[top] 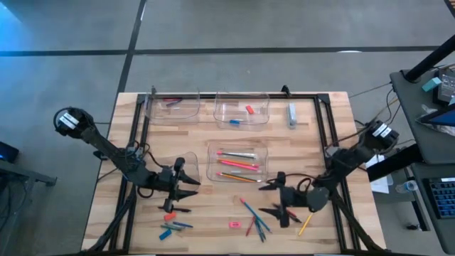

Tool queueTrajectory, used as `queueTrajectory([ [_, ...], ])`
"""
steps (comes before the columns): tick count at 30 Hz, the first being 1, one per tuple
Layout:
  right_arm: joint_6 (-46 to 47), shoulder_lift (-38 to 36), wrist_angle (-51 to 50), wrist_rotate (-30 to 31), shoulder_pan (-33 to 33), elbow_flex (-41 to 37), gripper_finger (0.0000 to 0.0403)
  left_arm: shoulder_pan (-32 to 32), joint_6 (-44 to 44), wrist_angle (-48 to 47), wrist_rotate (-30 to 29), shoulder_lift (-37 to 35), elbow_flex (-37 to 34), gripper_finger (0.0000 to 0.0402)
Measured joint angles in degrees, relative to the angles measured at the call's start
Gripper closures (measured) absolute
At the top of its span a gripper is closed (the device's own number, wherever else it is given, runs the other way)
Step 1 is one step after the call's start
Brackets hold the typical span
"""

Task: Sort crayons/erasers/pens/pencils in bins
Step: Put the left black pen into the bottom left transparent bin

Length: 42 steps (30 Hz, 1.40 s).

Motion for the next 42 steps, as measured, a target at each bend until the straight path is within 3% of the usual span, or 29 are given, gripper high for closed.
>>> queueTrajectory([
  [10,-2.0,3.8,2.3,-10.7,-6.7,-1.8,0.0077,0.0,2.6,0.5,-0.2,0.0,-0.4,0.027],
  [15,-6.6,3.2,2.8,-19.1,-12.5,-1.0,0.0077,0.4,9.5,0.6,-2.5,-0.1,-0.2,0.027],
  [22,-11.5,-3.2,-1.1,-32.1,-21.2,-0.4,0.0077,1.5,24.1,5.4,-6.3,-3.7,0.0,0.027],
  [27,-13.4,-10.7,-9.9,-32.9,-25.5,-0.3,0.0077,4.9,29.6,5.0,-9.0,-11.1,0.1,0.027],
  [32,-17.5,-19.0,-15.8,-32.9,-27.2,-0.3,0.0077,11.3,27.8,-0.2,-9.0,-18.7,-0.1,0.027],
  [38,-24.5,-28.6,-22.1,-32.9,-27.3,-0.3,0.0077,18.8,25.9,-4.0,-8.7,-22.6,-0.1,0.027],
  [42,-27.7,-33.8,-27.1,-32.9,-27.8,-0.3,0.0077,24.1,25.9,-4.0,-4.6,-23.8,0.4,0.027],
])
